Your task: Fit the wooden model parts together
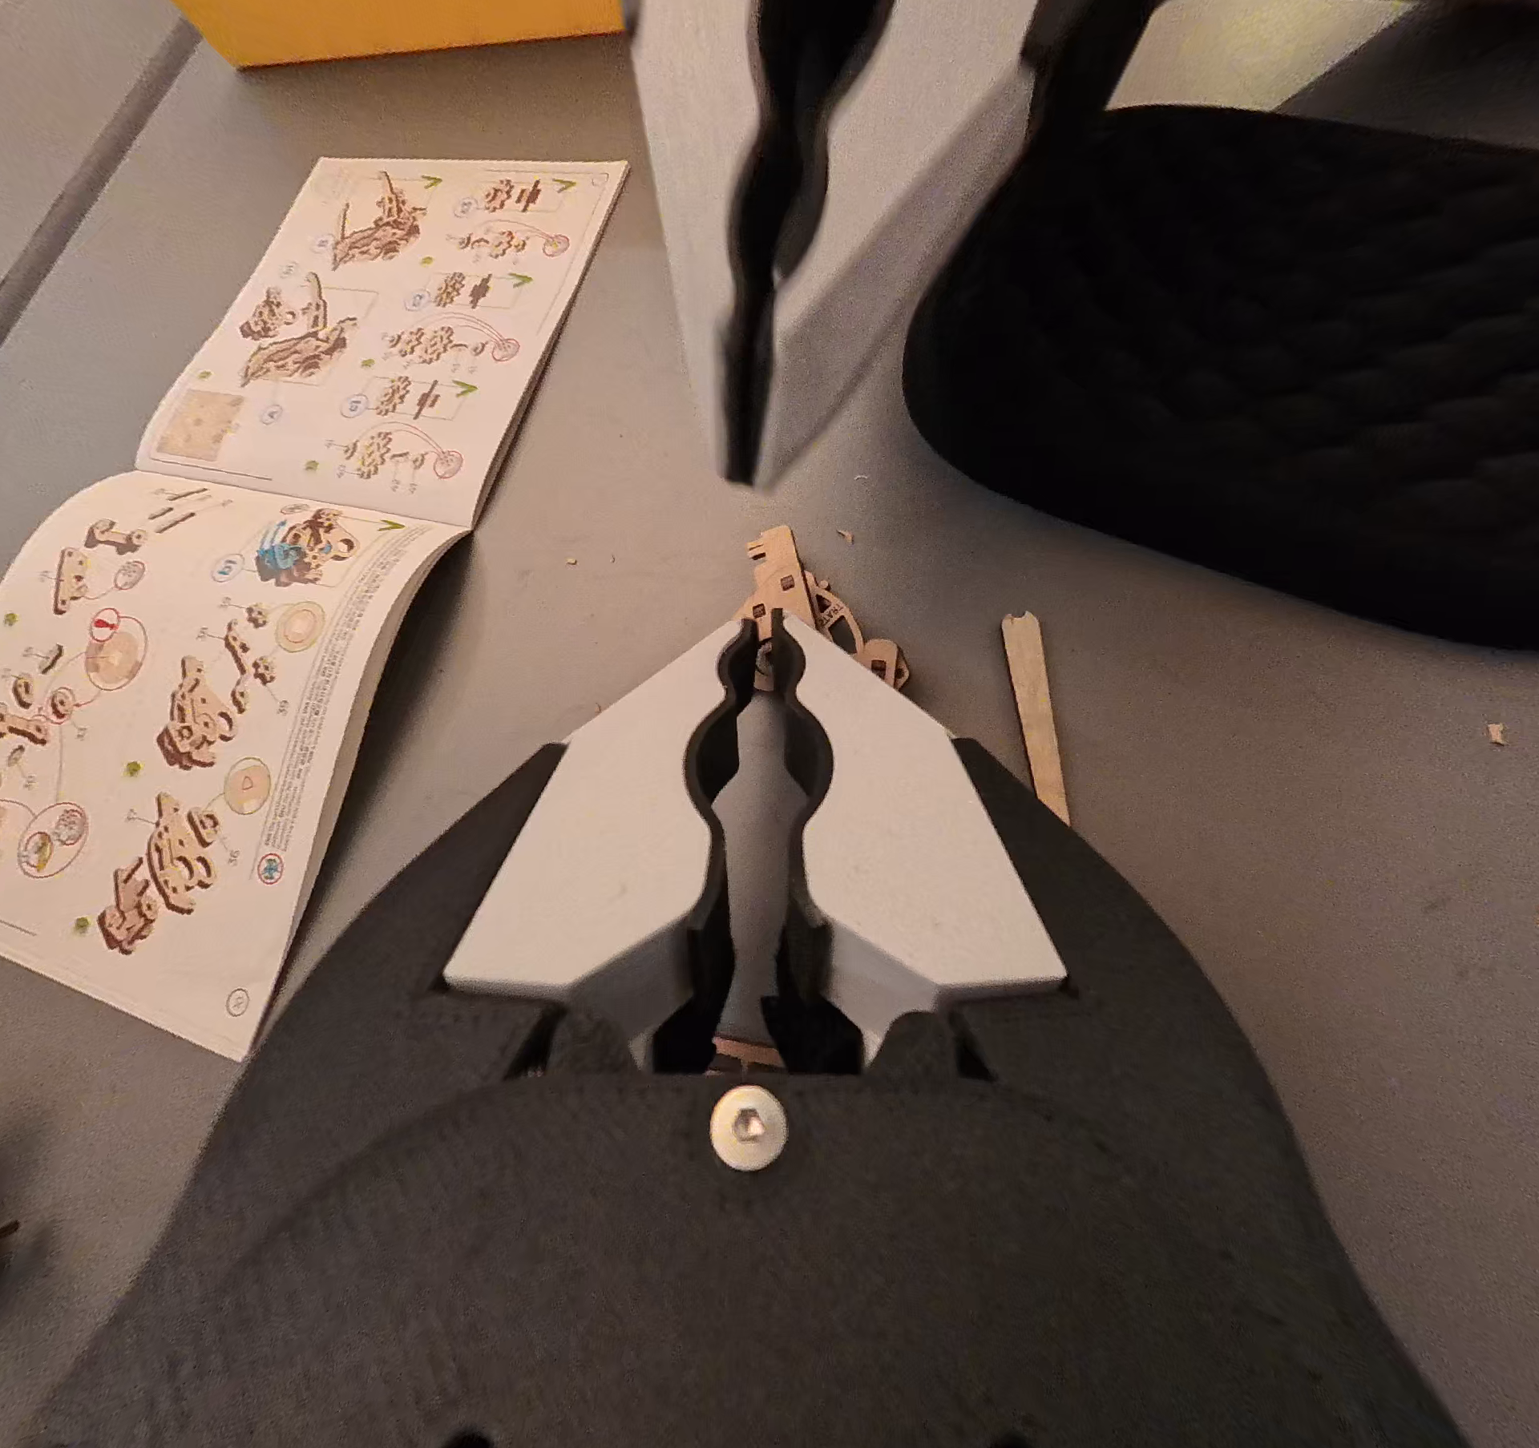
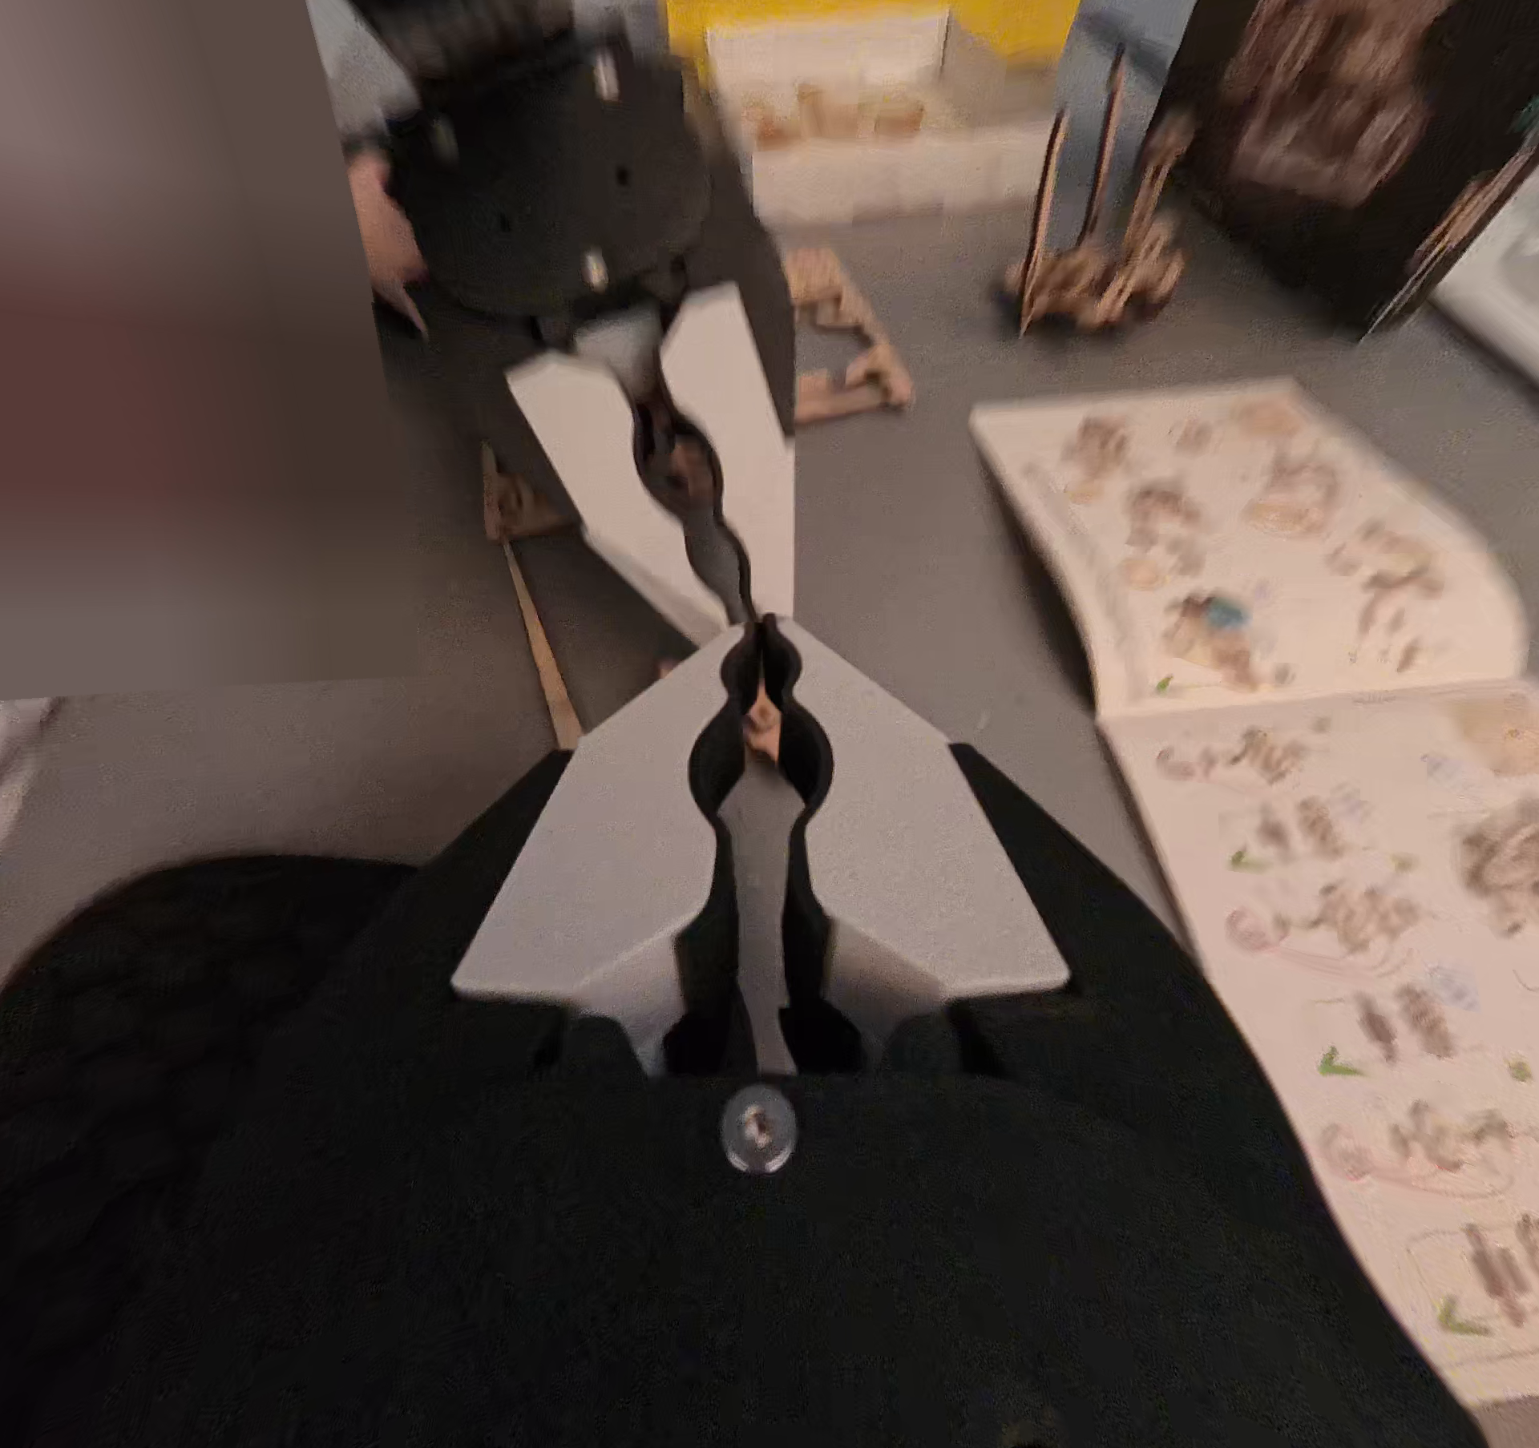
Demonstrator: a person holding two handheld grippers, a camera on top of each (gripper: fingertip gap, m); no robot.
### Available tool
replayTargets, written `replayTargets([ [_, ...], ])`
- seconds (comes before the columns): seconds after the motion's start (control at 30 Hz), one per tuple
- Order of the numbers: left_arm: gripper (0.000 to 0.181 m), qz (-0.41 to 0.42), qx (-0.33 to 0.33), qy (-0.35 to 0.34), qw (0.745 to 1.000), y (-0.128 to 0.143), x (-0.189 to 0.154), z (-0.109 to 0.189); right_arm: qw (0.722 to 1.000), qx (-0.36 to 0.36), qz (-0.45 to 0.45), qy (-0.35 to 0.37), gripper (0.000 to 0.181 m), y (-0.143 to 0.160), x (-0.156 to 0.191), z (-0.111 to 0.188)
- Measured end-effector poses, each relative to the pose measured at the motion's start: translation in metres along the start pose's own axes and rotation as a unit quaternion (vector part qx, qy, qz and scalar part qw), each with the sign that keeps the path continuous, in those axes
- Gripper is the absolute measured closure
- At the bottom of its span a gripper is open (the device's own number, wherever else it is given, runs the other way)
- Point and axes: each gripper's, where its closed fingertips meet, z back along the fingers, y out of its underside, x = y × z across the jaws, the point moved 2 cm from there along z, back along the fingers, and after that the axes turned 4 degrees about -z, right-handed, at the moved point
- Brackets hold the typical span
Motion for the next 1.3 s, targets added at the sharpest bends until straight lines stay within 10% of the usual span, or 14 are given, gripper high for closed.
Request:
replayTargets([
  [0.03, 0.179, 0.004, -0.002, 0.002, 1.0, 0.0, 0.0, 0.0, 0.999, 0.053, -0.011, 0.003, 0.181, 0.021, -0.004, -0.008],
  [0.2, 0.174, 0.001, 0.001, 0.002, 1.0, 0.0, -0.001, 0.001, 0.999, 0.012, 0.035, 0.009, 0.181, -0.001, 0.005, 0.0],
  [0.27, 0.175, -0.004, 0.003, 0.0, 1.0, 0.0, -0.001, 0.001, 0.995, 0.102, 0.014, 0.002, 0.181, 0.038, 0.001, -0.011],
  [0.4, 0.171, -0.011, 0.008, -0.004, 1.0, 0.002, -0.002, 0.004, 0.999, -0.023, 0.034, 0.024, 0.181, -0.008, 0.001, 0.011],
  [0.83, 0.161, 0.067, 0.049, 0.091, 0.992, 0.025, -0.011, 0.023, 0.995, 0.087, 0.049, -0.009, 0.181, 0.029, 0.01, -0.018],
  [1.3, 0.168, 0.043, 0.035, 0.092, 0.994, 0.02, -0.015, 0.011, 0.996, 0.052, 0.063, -0.037, 0.181, 0.029, 0.013, -0.014],
])
